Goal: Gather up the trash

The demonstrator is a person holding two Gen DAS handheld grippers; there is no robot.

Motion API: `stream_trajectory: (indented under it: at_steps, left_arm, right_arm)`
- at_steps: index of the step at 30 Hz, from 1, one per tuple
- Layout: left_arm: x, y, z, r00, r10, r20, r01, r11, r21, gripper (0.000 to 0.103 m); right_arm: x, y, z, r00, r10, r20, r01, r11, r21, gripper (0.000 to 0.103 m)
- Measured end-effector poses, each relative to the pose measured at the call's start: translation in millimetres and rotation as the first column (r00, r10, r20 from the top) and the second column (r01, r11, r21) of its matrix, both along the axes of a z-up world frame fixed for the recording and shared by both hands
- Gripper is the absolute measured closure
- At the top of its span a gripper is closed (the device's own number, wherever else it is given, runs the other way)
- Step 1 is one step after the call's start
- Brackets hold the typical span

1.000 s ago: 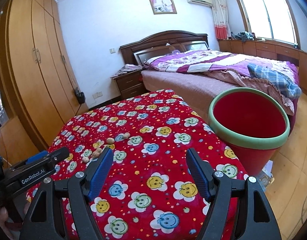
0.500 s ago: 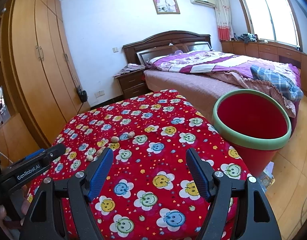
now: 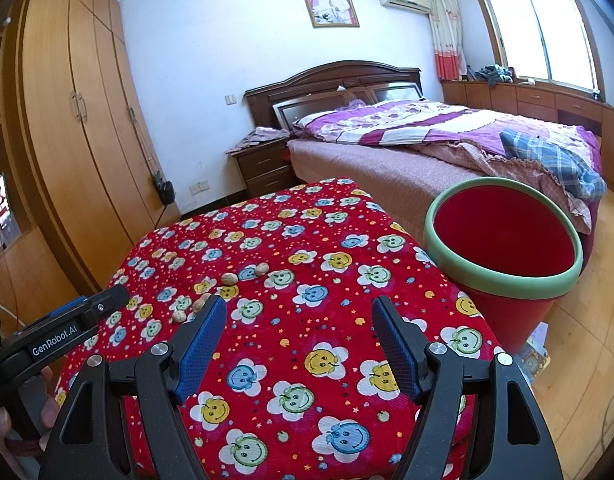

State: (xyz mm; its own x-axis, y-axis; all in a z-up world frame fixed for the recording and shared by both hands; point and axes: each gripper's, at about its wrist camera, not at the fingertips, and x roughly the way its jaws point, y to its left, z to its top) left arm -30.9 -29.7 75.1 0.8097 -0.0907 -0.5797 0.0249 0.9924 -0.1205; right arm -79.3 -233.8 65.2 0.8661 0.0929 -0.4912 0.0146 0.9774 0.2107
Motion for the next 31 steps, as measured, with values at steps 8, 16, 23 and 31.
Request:
stream_trajectory:
  at_steps: [8,16,23,31]
  left_arm:
    - [0.3,0.2,0.1,1.0,-0.001,-0.001,0.001,1.0,0.001,0.033]
    - [0.6,-0.3,0.7,1.0,-0.001,-0.001,0.001,1.0,0.001,0.033]
    - [0.2,-0.9,1.0,1.0,0.0,0.0,0.0,1.0,0.002,0.033]
    - [1.7,-0.1,2.2,1.0,0.001,-0.001,-0.001,1.0,0.005,0.033]
  right_arm:
    - [1.1,-2.1,-0.1,1.0,-0.003,-0.001,0.003,1.0,0.005,0.027]
    - [1.1,-4.0,-0.1,1.0,-0.006,-0.002,0.006,1.0,0.01,0.027]
    - [1.2,-4.1,-0.1,1.0,-0.007,-0.002,0.007,1.0,0.011,0.027]
    - [1.4,-5.1,-0.4,1.0,-0.006,-0.003,0.006,1.0,0.011,0.027]
